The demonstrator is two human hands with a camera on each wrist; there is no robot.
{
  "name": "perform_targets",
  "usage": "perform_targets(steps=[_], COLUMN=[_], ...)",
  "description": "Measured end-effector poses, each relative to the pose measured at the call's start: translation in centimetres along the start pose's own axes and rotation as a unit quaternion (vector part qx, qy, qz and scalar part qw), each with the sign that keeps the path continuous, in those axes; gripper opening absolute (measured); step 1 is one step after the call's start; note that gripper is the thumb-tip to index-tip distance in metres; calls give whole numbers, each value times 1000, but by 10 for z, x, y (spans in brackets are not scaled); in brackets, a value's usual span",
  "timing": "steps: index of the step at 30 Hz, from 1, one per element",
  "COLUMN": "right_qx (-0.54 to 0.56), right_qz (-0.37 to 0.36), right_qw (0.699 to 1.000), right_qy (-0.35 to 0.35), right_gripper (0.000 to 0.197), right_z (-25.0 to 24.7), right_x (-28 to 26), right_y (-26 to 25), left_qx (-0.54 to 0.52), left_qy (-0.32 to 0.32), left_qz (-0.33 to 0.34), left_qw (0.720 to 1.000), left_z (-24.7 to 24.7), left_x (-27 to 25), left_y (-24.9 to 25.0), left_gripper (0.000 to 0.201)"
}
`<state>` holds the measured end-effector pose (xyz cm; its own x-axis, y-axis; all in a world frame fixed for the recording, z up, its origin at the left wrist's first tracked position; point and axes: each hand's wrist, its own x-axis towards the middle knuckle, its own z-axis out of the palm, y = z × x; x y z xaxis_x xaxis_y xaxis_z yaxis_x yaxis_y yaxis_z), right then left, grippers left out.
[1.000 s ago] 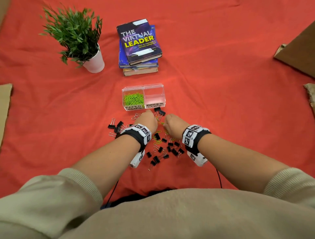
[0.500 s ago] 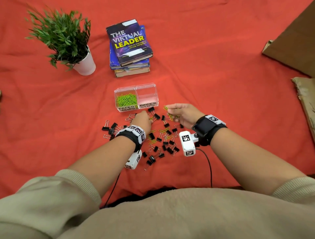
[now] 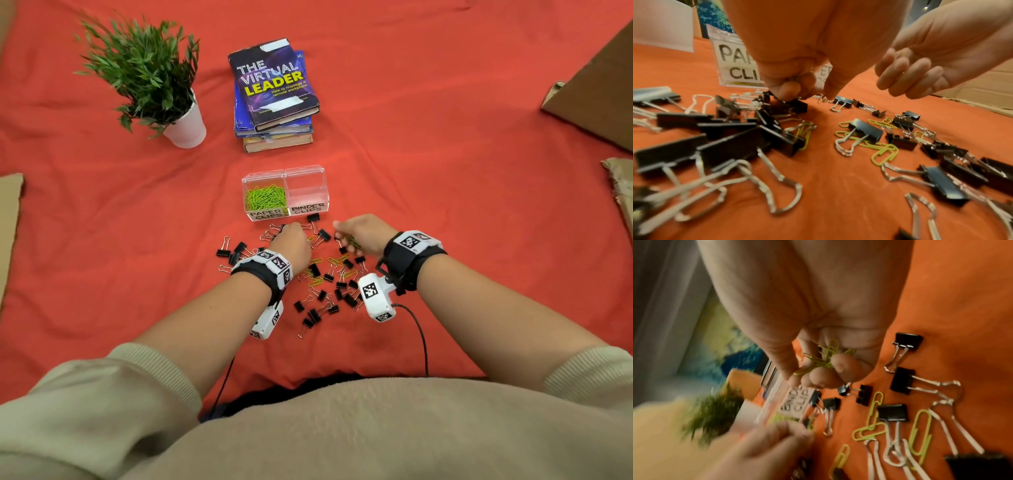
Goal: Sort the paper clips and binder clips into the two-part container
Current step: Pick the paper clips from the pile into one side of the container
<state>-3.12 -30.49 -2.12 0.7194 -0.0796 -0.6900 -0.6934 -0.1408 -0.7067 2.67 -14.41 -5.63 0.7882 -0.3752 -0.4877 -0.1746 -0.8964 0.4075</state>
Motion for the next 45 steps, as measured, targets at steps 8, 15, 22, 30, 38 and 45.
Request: perform_targets(steps=[8, 15, 22, 30, 38, 45], right_qx=[-271, -234, -401, -481, -222, -50], right_qz=[-36, -52, -119, -125, -64, -13], right_qw=[962, 968, 908, 868, 973, 998], right_qy=[30, 75, -6, -16, 2, -26], right_gripper=[24, 19, 13, 9, 19, 23], right_z=[29, 14, 38, 51, 36, 37], right_x=[18, 19, 15, 12, 5, 8], right_y=[-8, -7, 3, 12, -1, -1], left_qx=[-130, -325, -264, 83, 68, 98], left_qy=[36, -2, 13, -6, -4, -2], left_qz=[23, -71, -72, 24, 33, 60], left_qw=[991, 943, 962, 996, 997, 993], left_z=[-24, -35, -30, -10, -17, -12], left_x=[-21, -21, -30, -45, -53, -50], left_y=[-15, -35, -44, -59, -70, -73], left_gripper=[3, 34, 22, 27, 18, 25])
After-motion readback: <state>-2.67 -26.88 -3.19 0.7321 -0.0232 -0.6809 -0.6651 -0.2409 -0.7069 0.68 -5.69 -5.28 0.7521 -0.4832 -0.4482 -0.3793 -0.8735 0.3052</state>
